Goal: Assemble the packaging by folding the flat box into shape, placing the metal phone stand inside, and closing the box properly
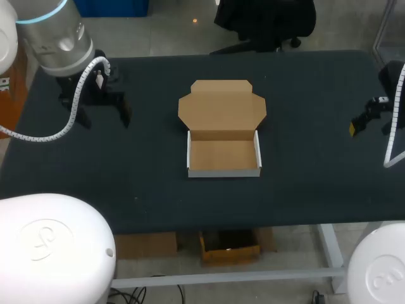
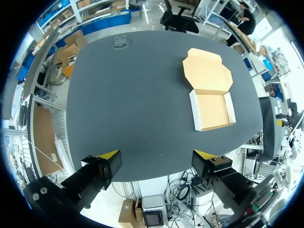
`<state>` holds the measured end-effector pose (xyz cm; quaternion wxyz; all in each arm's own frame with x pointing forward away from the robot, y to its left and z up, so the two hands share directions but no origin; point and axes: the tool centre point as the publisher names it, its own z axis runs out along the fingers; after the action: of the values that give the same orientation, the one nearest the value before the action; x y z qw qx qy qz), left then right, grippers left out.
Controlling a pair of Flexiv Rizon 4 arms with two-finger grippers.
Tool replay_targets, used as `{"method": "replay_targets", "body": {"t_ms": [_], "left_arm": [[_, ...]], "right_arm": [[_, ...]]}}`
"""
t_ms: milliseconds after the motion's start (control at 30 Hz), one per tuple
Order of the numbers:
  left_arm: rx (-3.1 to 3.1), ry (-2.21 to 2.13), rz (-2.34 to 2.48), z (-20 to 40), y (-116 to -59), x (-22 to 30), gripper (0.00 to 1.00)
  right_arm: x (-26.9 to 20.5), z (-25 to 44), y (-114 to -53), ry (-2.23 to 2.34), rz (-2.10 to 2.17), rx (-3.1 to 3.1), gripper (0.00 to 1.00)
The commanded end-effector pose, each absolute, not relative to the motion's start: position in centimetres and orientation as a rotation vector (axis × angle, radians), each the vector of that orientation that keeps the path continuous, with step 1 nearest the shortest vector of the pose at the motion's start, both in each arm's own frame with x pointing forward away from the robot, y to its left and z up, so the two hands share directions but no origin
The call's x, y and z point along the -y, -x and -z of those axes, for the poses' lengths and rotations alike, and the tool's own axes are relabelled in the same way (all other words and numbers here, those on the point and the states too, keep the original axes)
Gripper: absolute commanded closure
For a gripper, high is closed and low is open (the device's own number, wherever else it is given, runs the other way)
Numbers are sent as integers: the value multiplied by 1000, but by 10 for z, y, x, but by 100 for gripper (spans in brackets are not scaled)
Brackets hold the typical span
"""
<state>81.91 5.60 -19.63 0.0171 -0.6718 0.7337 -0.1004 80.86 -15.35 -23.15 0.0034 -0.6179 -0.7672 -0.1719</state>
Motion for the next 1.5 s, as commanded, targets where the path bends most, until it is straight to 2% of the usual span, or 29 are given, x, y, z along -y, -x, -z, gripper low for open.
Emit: {"method": "replay_targets", "body": {"t_ms": [33,1500], "left_arm": [[-2302,2081,317,211,-830,-58,0],[-2369,2017,212,318,-984,-130,0]], "right_arm": [[155,229,-809,1930,535,2402,0],[155,229,-809,1930,535,2402,0]]}}
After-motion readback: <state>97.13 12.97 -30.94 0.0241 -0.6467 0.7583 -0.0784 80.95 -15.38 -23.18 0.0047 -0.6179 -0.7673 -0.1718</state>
